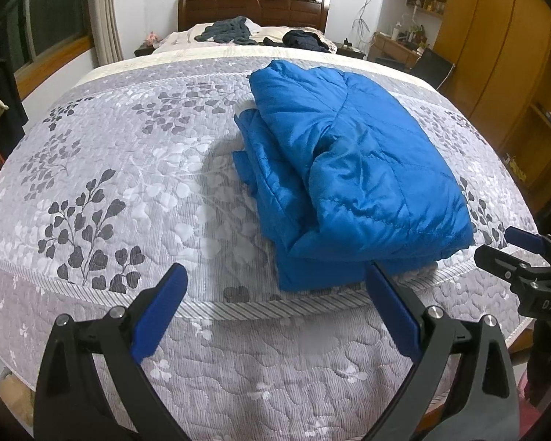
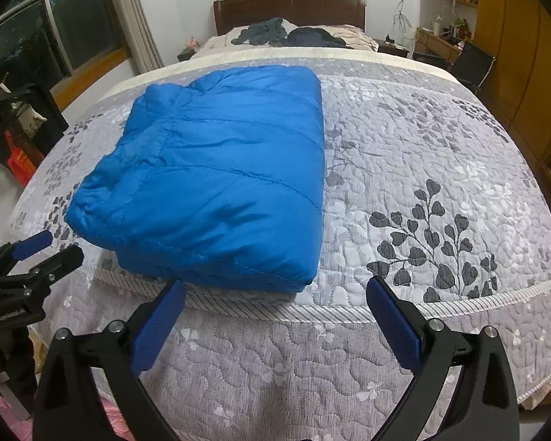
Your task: Fold large clothes
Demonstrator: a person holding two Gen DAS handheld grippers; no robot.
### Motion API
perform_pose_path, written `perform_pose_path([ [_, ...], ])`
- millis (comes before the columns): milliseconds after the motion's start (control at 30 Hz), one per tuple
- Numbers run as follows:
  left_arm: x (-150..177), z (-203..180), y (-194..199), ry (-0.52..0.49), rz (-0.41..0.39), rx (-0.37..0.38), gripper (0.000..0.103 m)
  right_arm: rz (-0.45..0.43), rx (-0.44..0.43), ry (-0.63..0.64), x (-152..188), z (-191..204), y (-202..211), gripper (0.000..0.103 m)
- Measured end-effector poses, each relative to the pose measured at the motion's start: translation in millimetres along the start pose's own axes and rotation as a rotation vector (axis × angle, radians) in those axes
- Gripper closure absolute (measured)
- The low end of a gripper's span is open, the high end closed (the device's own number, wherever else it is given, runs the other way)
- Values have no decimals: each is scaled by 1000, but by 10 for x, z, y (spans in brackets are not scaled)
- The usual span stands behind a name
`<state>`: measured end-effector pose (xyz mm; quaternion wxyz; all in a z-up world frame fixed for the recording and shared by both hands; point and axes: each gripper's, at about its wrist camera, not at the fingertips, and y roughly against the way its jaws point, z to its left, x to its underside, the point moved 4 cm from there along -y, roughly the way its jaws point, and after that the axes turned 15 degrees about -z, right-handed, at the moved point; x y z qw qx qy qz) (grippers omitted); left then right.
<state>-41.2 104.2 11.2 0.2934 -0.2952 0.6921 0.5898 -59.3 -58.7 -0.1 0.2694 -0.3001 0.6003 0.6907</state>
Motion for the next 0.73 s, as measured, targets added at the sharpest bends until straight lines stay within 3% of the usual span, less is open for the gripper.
perform_pose_path([
  [733, -3, -2, -7, -2, 4, 0, 6, 14, -17, -23, 13, -25, -43, 4],
])
